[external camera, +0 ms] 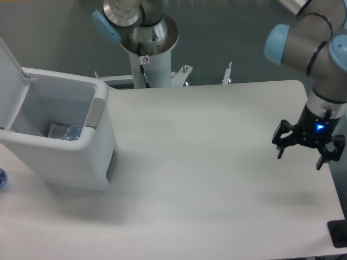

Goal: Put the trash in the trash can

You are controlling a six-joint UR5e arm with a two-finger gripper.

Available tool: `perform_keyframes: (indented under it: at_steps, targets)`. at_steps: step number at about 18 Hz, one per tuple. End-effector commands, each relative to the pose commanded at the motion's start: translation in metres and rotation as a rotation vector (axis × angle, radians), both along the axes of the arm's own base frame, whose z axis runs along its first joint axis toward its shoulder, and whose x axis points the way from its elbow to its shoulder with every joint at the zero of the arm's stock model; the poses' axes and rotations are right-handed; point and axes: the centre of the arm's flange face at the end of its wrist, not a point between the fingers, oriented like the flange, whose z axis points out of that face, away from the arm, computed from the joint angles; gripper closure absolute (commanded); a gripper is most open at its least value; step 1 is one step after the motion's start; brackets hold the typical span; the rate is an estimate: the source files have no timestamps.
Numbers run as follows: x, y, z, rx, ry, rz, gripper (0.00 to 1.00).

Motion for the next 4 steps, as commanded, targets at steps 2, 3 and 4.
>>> perform_keyframes:
  at_steps: [2,3,4]
  targets:
    - [0.01,0.011,-0.009,-0.078,0.017,-0.043,0.0]
    - [0.014,0.015,-0.012,-0.116,0.026,-0.064,0.0]
    - [0.017,0.017,-0.014,-0.148,0.034,-0.07,0.0]
